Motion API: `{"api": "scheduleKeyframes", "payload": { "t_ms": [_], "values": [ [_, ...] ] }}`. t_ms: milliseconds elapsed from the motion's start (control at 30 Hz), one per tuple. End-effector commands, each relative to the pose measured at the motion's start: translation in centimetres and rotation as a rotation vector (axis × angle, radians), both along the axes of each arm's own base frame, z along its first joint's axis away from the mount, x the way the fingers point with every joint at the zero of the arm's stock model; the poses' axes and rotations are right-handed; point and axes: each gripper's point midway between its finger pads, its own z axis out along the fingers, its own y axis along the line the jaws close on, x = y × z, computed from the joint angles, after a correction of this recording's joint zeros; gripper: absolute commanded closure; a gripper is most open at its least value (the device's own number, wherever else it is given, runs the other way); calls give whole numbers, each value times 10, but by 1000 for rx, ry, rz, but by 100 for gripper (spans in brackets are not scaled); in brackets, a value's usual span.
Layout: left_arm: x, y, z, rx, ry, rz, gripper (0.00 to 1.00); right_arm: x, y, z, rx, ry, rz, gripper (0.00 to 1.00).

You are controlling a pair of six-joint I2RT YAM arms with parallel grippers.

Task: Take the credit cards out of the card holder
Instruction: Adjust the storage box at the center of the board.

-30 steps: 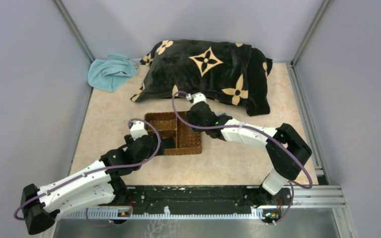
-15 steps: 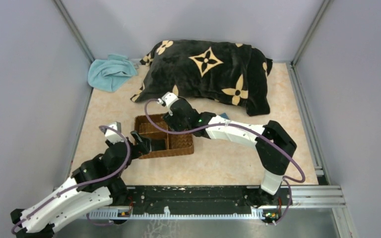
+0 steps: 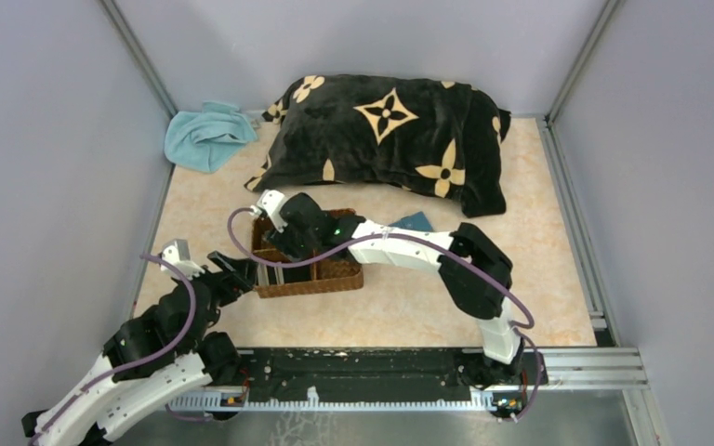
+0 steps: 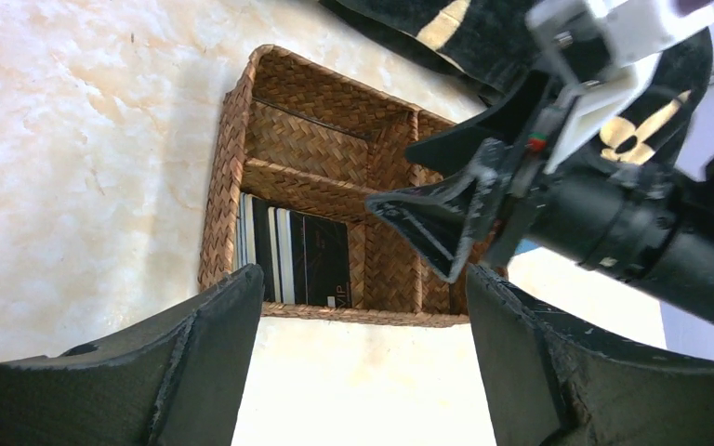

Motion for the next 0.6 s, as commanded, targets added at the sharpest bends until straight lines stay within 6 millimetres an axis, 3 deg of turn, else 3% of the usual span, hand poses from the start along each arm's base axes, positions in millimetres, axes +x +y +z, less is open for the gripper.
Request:
{"api": "scheduleKeyframes", "payload": {
  "t_ms": [0,100,233,367,567],
  "values": [
    [-1,9,-3,-1,5,39,15,-11,23,-11,-2,37,60,43],
    [-1,9,-3,-2,6,42,15,-13,22,-25,-27,60,62,46],
    [0,9,-4,-3,4,44,15,-12,16,-36,-50,63,38,57],
    [0,9,-4,-4,2,43,14,-3,14,-42,-71,47,-3,75],
    [-1,10,-3,-13,-4,41,14,17,25,-39,-63,25,-44,90]
  ]
}}
